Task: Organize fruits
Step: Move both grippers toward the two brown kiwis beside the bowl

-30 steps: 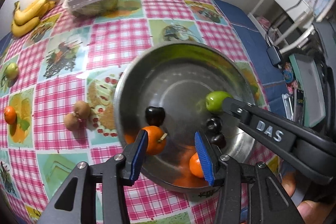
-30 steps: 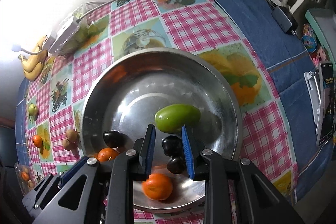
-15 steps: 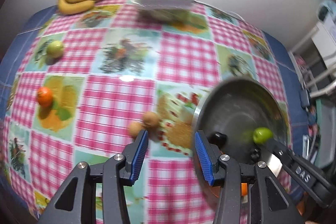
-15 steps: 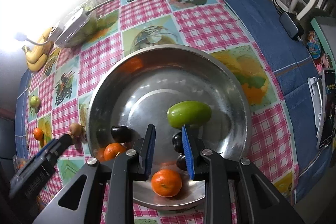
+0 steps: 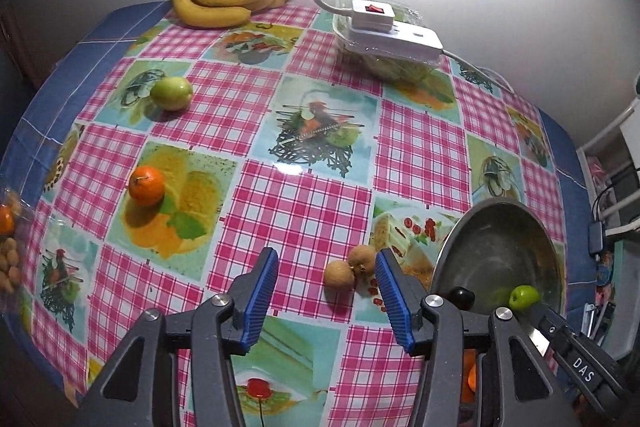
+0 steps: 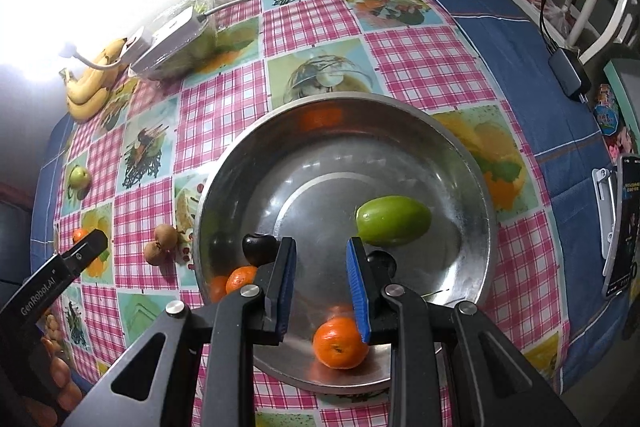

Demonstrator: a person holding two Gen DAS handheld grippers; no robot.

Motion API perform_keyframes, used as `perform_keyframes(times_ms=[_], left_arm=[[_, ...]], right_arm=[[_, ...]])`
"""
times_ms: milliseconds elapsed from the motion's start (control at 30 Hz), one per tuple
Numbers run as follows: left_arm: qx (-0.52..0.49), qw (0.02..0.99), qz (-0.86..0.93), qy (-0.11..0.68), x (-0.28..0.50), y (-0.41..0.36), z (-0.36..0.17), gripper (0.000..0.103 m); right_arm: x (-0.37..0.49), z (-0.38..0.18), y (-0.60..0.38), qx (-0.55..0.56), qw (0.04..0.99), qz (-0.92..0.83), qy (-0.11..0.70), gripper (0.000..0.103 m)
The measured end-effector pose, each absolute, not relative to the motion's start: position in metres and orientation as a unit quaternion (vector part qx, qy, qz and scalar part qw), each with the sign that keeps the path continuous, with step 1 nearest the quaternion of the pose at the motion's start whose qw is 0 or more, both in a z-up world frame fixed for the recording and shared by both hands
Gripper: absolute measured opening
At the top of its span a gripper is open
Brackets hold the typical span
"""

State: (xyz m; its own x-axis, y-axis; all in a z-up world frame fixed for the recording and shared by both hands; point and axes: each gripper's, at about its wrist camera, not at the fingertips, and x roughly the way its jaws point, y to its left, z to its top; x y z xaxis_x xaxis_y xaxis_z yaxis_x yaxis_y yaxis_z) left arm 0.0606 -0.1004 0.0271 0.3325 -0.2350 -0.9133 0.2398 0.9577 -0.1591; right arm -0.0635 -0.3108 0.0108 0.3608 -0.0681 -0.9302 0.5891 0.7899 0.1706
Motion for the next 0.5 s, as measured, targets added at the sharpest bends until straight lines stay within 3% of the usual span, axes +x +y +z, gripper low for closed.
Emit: perform_keyframes(times_ms=[67,100,200,367,500], left_arm=[[0.003,0.815,-0.143,0.561,0.061,-0.1,0.026,0.057],[0.005,0.815,-0.141,0.562,0.061,-0.1,0.026,0.06],[0.011,0.814,-0.133,0.565,0.061,-0.101,0.023,0.069],[0.024,0.81,-0.122,0.574,0.062,-0.102,0.017,0.076],[0.028,0.808,-0.113,0.578,0.063,-0.102,0.013,0.09]], right_arm=[[-0.063,0.009,-0.31,0.246,0.785,-0.209,0.529,0.026],[-0.063,0.008,-0.311,0.245,0.784,-0.21,0.531,0.032],[-0.063,0.005,-0.312,0.247,0.779,-0.218,0.533,0.058],[-0.063,0.0,-0.315,0.246,0.774,-0.224,0.539,0.063],[-0.063,-0.004,-0.316,0.248,0.772,-0.223,0.542,0.069]])
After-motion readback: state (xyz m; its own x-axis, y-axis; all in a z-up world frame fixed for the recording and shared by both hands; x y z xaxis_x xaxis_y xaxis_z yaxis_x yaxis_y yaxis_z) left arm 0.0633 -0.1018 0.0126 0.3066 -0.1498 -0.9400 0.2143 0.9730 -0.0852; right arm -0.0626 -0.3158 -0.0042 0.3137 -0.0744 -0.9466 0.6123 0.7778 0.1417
